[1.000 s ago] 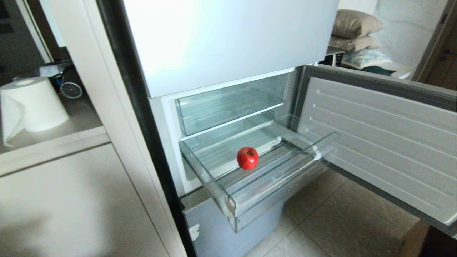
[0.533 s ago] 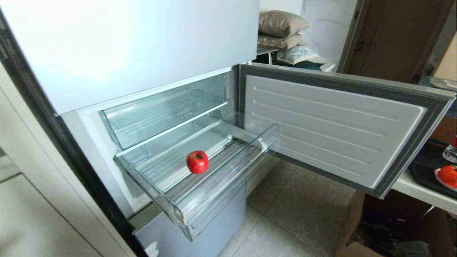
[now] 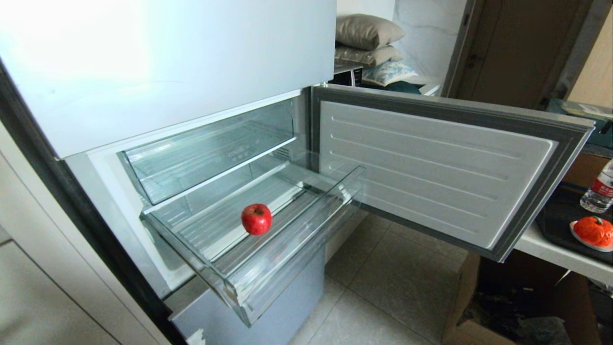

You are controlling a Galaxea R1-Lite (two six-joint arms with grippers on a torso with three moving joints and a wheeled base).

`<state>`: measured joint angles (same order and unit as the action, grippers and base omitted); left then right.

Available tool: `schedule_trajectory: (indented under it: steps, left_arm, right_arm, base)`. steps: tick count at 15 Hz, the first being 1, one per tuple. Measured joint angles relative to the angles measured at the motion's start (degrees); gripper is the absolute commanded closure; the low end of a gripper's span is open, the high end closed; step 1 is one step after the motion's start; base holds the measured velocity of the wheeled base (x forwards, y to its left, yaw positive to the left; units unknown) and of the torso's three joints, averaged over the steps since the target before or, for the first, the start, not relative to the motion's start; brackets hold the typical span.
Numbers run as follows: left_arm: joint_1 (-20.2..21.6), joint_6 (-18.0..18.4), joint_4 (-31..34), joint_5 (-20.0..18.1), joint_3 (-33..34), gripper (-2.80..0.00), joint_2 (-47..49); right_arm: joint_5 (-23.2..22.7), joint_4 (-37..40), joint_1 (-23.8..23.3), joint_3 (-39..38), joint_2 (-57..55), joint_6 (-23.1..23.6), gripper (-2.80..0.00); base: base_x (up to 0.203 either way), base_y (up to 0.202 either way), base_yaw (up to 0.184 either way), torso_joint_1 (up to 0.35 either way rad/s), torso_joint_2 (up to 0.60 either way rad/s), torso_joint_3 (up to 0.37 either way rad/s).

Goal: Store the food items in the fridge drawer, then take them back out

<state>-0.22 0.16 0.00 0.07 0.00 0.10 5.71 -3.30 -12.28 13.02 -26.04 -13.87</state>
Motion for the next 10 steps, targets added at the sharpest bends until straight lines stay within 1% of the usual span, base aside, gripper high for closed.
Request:
schedule_trajectory:
  steps: [3, 5, 6, 8, 10]
  left_arm:
    - [0.0, 0.0, 0.0, 0.0, 0.0, 0.0, 0.0]
    - [0.0, 0.0, 0.0, 0.0, 0.0, 0.0, 0.0]
    - [0.0, 0.0, 0.0, 0.0, 0.0, 0.0, 0.0]
    - [0.0, 0.0, 0.0, 0.0, 0.0, 0.0, 0.0]
    - [0.0, 0.0, 0.0, 0.0, 0.0, 0.0, 0.0]
  right_arm:
    - [-5.4, -5.8, -9.0, 2.7, -17.2, -2.4, 0.0]
    - [-7.3, -12.2, -13.0, 3.9, -29.2, -3.0, 0.0]
    - [-7.9, -16.1, -14.8, 4.5, -35.4, -2.9, -2.8]
    - [-8.7, -24.3, -18.8, 6.3, -46.9, -1.5, -2.8]
    - [-9.1, -29.6, -22.9, 9.7, -56.0, 0.8, -2.8]
  base:
    - [0.0, 0.0, 0.0, 0.0, 0.0, 0.0]
    - [0.0, 0.0, 0.0, 0.0, 0.0, 0.0]
    - [0.0, 0.0, 0.0, 0.0, 0.0, 0.0]
    - [0.0, 0.0, 0.0, 0.0, 0.0, 0.0]
    - [0.0, 0.0, 0.0, 0.0, 0.0, 0.0]
